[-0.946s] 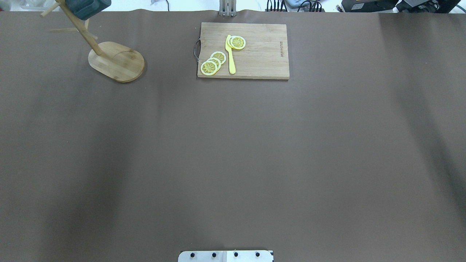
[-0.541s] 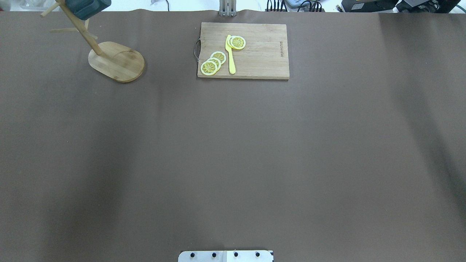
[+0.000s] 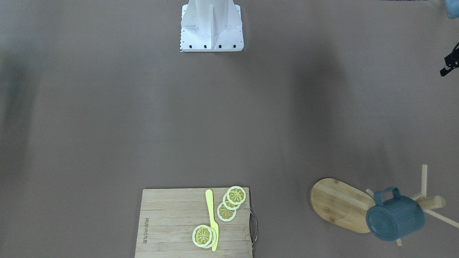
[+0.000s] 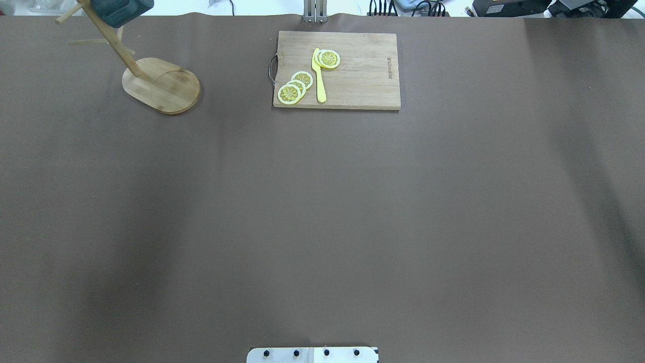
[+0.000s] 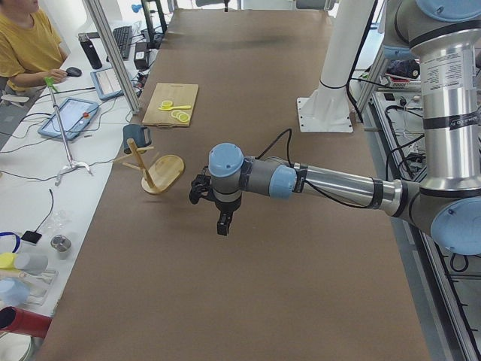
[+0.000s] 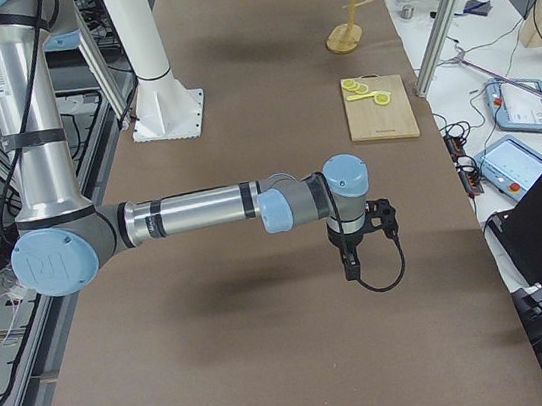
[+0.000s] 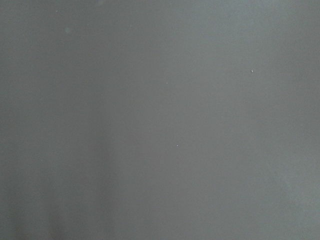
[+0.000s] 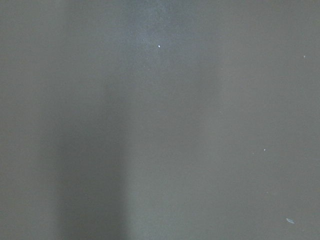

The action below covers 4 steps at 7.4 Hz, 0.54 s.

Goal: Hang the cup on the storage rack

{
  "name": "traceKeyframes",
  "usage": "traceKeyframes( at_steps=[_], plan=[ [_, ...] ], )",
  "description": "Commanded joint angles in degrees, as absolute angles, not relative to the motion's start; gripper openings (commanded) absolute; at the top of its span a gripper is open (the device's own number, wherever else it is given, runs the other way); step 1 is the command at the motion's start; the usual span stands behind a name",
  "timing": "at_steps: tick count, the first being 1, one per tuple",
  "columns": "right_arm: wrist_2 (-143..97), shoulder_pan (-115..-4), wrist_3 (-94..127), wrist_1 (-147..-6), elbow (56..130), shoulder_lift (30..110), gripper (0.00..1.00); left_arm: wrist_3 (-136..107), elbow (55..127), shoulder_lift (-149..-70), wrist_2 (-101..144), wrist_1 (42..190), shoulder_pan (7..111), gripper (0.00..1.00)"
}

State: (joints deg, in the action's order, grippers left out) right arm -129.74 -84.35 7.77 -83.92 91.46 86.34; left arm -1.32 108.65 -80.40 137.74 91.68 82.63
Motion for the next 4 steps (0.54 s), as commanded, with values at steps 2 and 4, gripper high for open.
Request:
traceKeyframes(
  at_steps=[2,4],
  plan=[
    [-130.3,-84.2,7.5,-83.8,91.4,87.5,1.0,-1.3,107.1,-80.0,136.7,91.7,82.7,0.99],
    [-130.3,-84.2,7.3,-83.8,91.4,88.3,1.0,-1.2,108.1,-81.5,129.1,91.8,82.5,0.99]
  ],
)
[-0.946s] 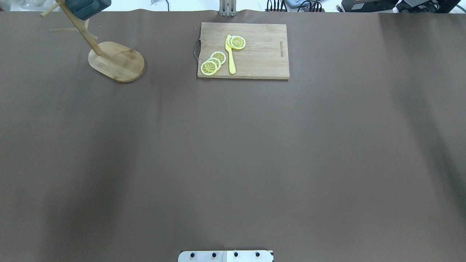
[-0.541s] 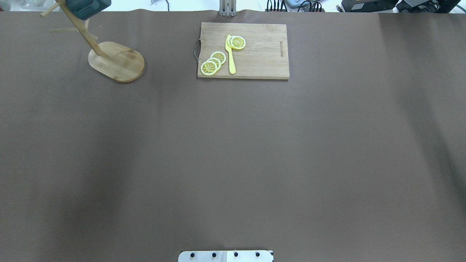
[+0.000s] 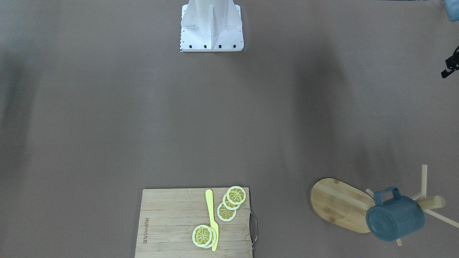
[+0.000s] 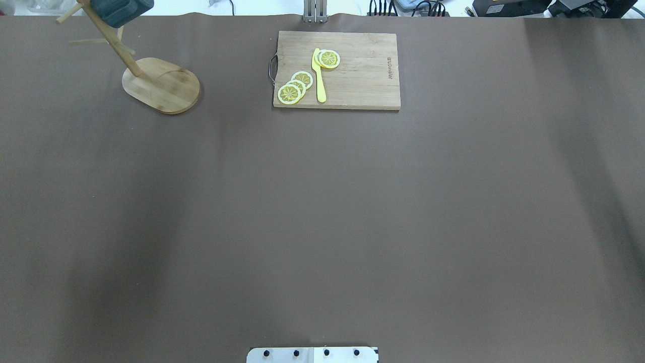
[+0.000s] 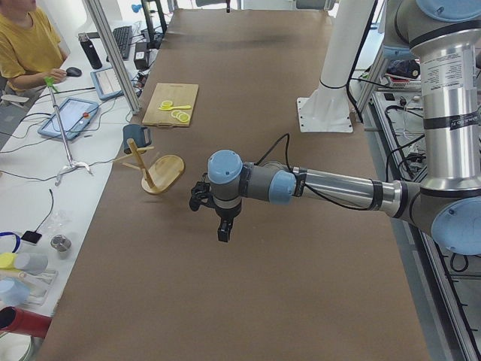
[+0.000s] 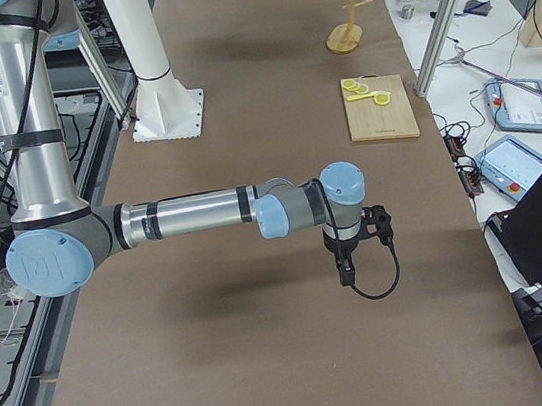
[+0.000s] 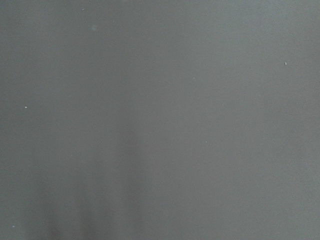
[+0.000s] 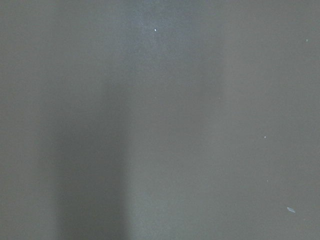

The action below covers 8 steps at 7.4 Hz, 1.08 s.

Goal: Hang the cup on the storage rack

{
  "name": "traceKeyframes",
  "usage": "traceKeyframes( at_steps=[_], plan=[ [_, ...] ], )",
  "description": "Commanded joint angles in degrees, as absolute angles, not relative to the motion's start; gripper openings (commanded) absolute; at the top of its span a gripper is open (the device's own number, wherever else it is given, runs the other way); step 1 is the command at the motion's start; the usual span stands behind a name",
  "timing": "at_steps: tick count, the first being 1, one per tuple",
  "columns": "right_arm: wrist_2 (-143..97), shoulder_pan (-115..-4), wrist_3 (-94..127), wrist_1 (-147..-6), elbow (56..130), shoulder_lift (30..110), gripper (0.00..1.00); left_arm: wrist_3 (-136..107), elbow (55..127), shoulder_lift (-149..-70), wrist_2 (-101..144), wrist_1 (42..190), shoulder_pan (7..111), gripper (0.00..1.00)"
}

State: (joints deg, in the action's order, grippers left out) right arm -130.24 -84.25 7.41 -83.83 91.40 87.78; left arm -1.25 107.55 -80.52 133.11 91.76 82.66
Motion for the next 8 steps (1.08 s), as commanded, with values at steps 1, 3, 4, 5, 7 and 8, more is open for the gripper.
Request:
traceKeyframes(
  at_steps=[1,3,4,5,7,8],
  plan=[
    [-130.3,-84.2,6.9,-83.8,92.5,88.4,1.0,-1.2,109.2,-81.9,128.9,91.8,82.7,0.99],
    [-130.0,-84.1,6.9,-83.8,92.2,88.4,1.0,-1.1,108.9,-82.0,128.9,91.8,82.5,0.99],
    [-130.3,-84.1,6.9,-83.8,93.5,89.3,1.0,-1.1,109.3,-82.3,129.4,91.9,82.4,0.99],
    [-130.3,-84.2,6.9,-83.8,93.6,90.3,1.0,-1.1,108.6,-83.0,129.0,91.8,82.3,0.99],
    [-130.0,-84.1,6.9,-83.8,93.3,90.4,1.0,-1.1,107.0,-82.4,129.5,91.4,82.2,0.99],
    [-129.7,-84.2,6.9,-83.8,93.3,90.4,1.0,-1.1,105.9,-84.3,129.5,92.0,82.0,0.99]
  ],
)
